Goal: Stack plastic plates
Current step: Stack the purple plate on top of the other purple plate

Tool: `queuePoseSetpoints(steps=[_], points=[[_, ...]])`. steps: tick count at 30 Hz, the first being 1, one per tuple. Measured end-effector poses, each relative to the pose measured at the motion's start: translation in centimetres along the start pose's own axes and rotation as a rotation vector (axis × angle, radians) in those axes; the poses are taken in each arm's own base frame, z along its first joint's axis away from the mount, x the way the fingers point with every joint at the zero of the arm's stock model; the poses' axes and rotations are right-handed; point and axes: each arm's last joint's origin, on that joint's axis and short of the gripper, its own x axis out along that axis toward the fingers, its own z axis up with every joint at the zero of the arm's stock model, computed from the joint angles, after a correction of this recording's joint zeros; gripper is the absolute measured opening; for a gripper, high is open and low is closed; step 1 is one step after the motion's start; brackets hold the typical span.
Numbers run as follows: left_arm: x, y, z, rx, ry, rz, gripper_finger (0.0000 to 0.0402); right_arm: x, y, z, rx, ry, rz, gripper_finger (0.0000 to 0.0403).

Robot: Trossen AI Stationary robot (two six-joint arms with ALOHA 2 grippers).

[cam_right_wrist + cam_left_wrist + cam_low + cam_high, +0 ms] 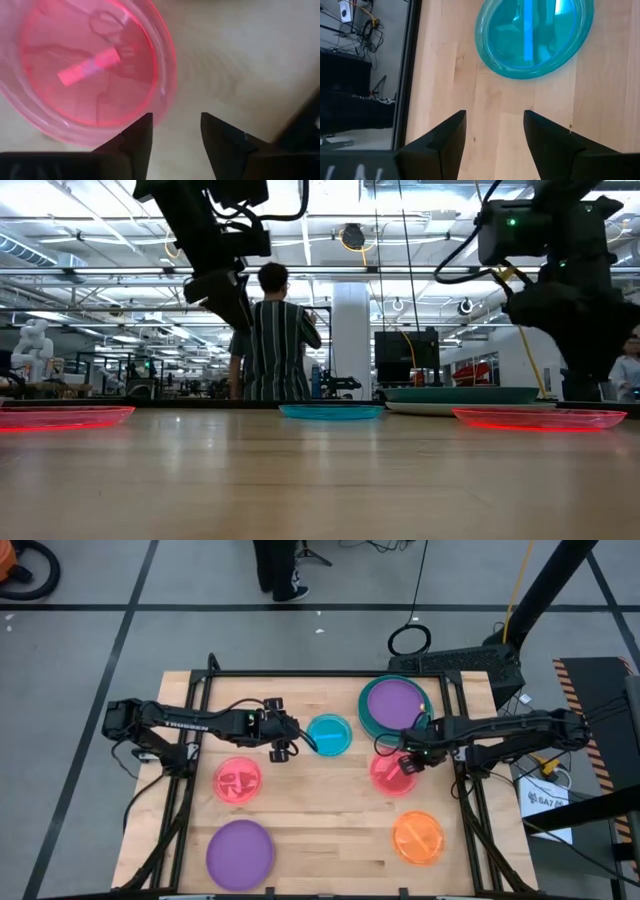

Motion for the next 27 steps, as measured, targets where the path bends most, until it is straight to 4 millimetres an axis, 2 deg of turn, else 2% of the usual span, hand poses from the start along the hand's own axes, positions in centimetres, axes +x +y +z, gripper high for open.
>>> queuePoseSetpoints(steps=[9, 27], points=[[0.0, 0.0, 0.0, -0.023, -0.001, 0.000, 0.0204, 2.8, -0.8, 0.0, -0.001, -0.052, 0.012, 0.0158], [0.0, 0.0, 0.0, -0.039, -0.002, 0.000, 0.0204, 4.6, -0.9, 0.3, -0.074, -0.154, 0.067, 0.0157]])
